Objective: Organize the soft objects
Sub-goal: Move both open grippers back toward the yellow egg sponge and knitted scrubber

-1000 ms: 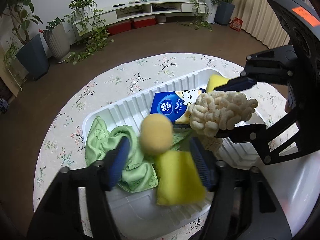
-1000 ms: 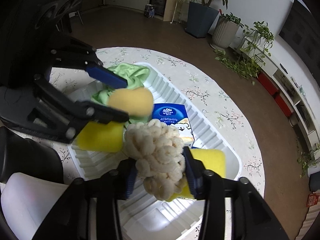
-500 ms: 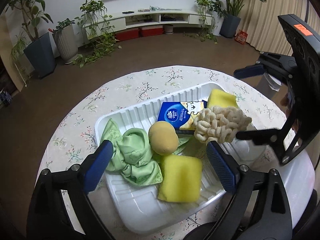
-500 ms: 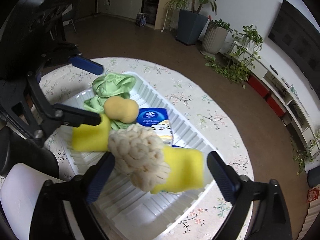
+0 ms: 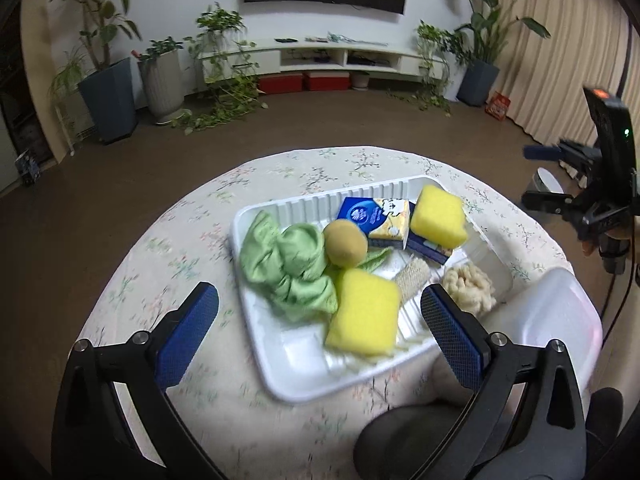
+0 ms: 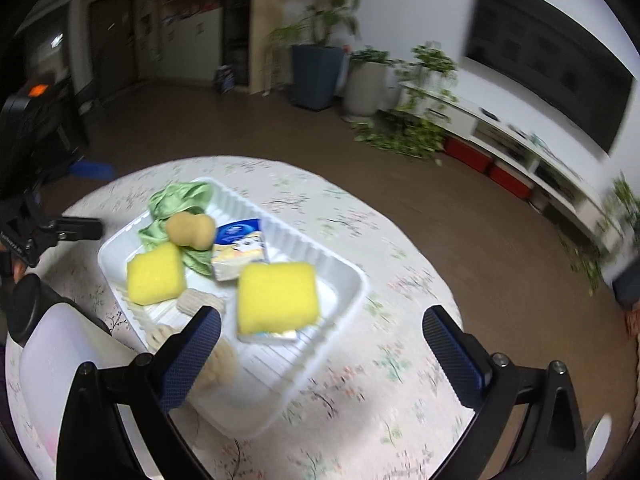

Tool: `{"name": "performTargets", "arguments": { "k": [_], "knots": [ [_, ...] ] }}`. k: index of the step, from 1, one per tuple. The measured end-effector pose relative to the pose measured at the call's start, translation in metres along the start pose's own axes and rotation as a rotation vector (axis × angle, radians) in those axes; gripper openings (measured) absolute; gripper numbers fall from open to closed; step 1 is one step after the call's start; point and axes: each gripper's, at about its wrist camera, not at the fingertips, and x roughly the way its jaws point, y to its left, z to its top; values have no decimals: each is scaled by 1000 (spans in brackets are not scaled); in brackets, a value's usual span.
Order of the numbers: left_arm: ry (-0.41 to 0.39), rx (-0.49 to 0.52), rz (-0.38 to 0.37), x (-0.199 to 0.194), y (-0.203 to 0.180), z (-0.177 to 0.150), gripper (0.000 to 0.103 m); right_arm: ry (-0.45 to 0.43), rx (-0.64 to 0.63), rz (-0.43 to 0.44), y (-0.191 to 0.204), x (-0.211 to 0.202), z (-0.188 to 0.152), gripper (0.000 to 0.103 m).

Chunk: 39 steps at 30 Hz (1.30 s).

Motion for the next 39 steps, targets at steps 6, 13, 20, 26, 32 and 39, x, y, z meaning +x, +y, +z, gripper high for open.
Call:
{"name": "performTargets", "arguments": {
  "k": [6,13,20,26,32,39],
  "knots": [
    [-64,-74,5,-47,7,-44,103,-51,174,-34,-25,-38,-47,103],
    [-89,-140,-26,-93,-8,-116,103,-97,327,-61,-13,-88,-130,103],
    [-52,-152,-46,-114,-47,-189,103,-76,430,-21,41,-114,-208,103],
    [-24,-174,-56,-125,-74,-228,103,-67,448,-13,75,-139,-216,103],
    [12,-165,-68,-122,-103,-255,103,-13,458,20,106,-142,-215,103],
    [21,-120,-76,-109,-132,-258,103,76,438,108,183,-117,-238,103]
  ]
}}
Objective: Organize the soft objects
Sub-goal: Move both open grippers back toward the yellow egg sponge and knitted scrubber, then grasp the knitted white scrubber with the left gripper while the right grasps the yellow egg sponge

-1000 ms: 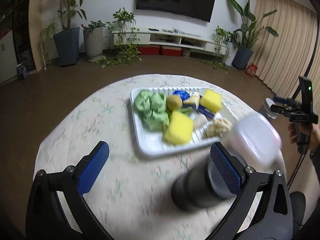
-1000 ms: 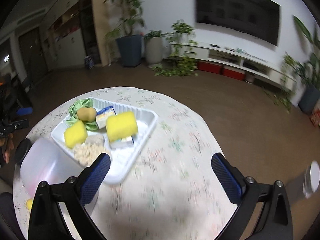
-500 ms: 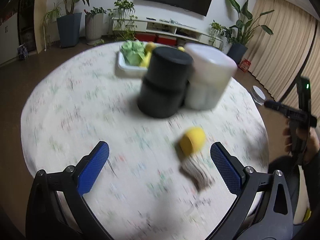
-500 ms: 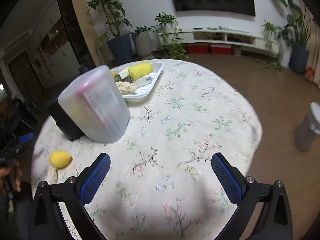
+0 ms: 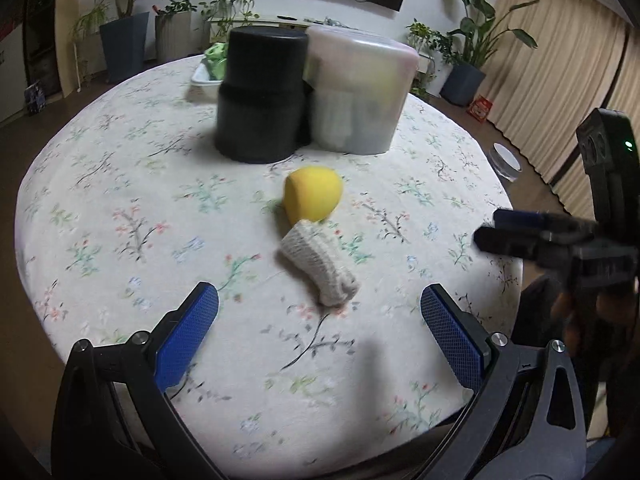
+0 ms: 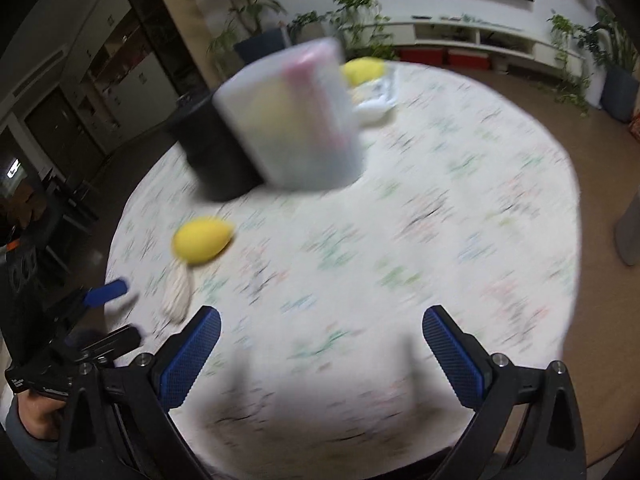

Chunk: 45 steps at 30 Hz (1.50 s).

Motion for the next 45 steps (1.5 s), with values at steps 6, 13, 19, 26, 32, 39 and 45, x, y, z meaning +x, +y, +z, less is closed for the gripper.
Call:
{"name": "performTargets", "arguments": {
  "k": [6,13,19,26,32,39,45],
  "knots": [
    [12,-13,19,16,0,8,103,-11,-39,11,32,1,-3,103],
    [62,-54,67,36,3,16,103,-13,-45,-4,39,11,19,103],
    [52,-49,133,39,7,20,88,6,-91,-38,50,26,37,103],
    [53,-20,171,38,5,16,86,29,-83,-74,48,39,43,91],
    [48,-10,196,37,1,12,86,59,-68,-71,52,54,44,88],
    [37,-11,226,39,-2,11,86,62,-97,-44,70,63,49,88],
    [6,-47,281,33,10,13,26,77,-99,-51,71,68,51,88]
  ]
}}
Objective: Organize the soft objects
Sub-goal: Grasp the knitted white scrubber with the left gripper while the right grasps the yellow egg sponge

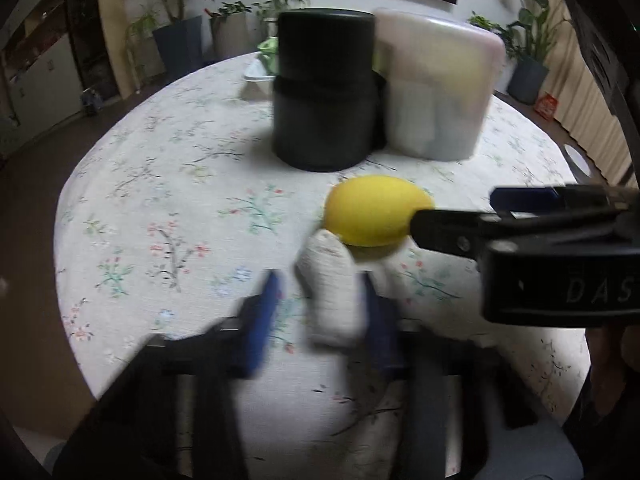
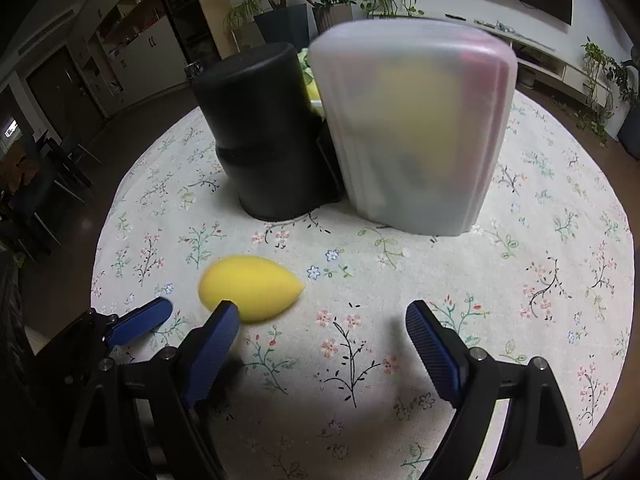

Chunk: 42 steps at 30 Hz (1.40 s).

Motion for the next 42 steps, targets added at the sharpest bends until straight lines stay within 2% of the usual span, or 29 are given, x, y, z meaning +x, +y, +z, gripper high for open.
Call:
{"name": "performTargets", "arguments": {
  "k": [3,8,17,21,27,34,42],
  "knots": [
    [2,-16,-16,-1,6,-1,22,11,10,0,-1,3,0,85],
    [2,-30,-36,-5,12,-4,21,13,11,27,7,8,4,84],
    [-5,-91,-53,-13,33,-13,21,-18,-59,85,36,23,12,86],
    [-13,-96,-62,-12,36,-14,21,2,-95,84,44,38,13,86],
    [-20,-119,-83,-11,41,-13,21,-35,-136,72,50,41,14,83],
    [-30,-144,-101,-10,45,-13,21,-81,-43,87,38,41,21,83],
    [-43,-148,-108,-9,46,-13,22,-134,32,14,26,47,30,83]
  ]
}}
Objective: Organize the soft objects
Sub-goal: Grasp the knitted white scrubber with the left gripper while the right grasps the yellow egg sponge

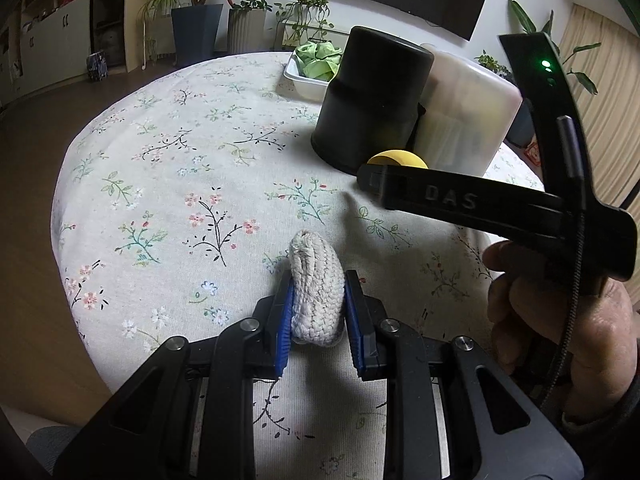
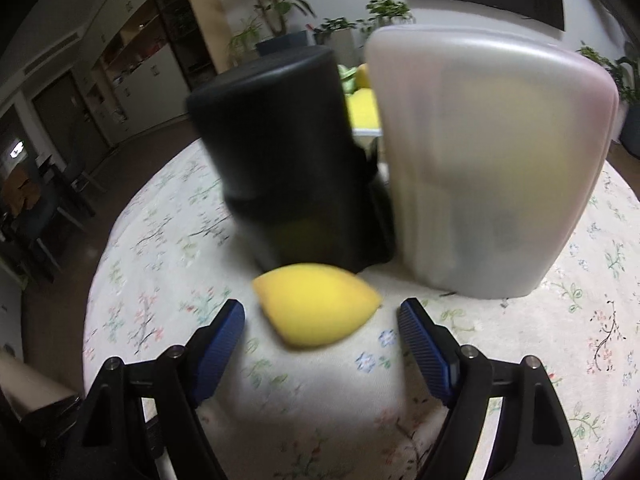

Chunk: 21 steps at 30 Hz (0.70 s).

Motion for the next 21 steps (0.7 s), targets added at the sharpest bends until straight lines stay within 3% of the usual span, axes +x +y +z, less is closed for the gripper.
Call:
{"name": "performTargets", "arguments": {
  "k": [10,13,14,21],
  "knots": [
    [-6,-3,-7,-1,2,-1,22,6,-41,-53,7,2,4,78],
    [-7,-1,-7,-1,1,-1,21,3,-53,-81,8,1,2,66],
    [-7,2,-6,-1,1,0,21,0,-57,-66,9,0,2,55],
    [-10,-2,-2,-5,0,2,21,-12,-42,-34,1,-19,-10,50]
  ]
}}
